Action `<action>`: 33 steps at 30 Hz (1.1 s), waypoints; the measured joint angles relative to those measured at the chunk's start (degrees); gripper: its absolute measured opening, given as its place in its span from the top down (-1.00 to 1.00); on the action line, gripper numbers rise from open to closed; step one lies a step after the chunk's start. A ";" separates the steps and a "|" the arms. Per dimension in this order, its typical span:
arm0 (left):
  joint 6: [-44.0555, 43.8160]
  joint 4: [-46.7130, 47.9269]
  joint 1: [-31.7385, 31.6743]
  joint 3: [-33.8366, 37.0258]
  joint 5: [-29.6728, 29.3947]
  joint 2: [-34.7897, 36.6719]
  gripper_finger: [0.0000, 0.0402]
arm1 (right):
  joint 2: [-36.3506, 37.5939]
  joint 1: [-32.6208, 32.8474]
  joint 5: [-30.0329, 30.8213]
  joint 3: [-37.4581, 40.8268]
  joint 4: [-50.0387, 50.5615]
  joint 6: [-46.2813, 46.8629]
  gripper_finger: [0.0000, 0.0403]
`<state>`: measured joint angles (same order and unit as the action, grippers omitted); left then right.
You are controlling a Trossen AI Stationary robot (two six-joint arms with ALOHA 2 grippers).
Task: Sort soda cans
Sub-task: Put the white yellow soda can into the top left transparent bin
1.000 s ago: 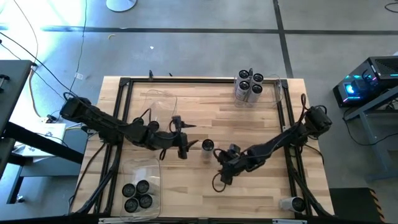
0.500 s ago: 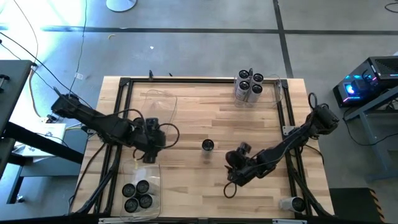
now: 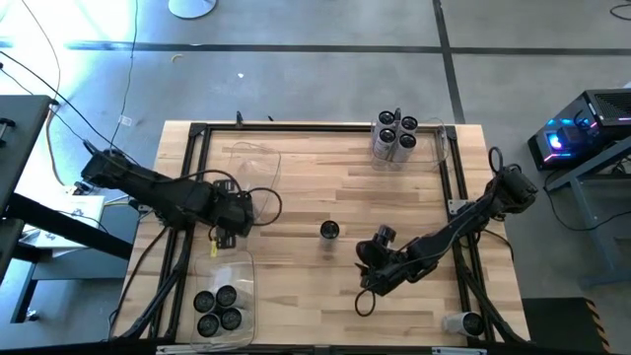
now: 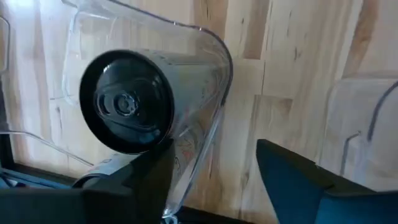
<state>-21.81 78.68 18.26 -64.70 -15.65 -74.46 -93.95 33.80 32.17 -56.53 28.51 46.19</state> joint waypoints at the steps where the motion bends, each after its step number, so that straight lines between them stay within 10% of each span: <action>1: -0.04 -0.09 0.09 0.67 -0.07 0.03 -0.03 | 0.00 0.01 0.04 0.00 -0.02 -0.02 -0.39; 19: -1.63 -9.81 2.99 17.11 -8.18 0.47 0.25 | 0.00 0.05 2.14 0.00 -0.37 -1.23 -0.39; 33: -1.55 -21.57 1.46 17.41 -0.88 0.79 0.57 | -0.02 0.05 2.14 0.02 -0.91 -1.41 -0.39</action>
<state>-23.35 57.11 19.73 -47.29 -16.54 -73.67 -93.97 33.85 34.30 -56.51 27.59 44.78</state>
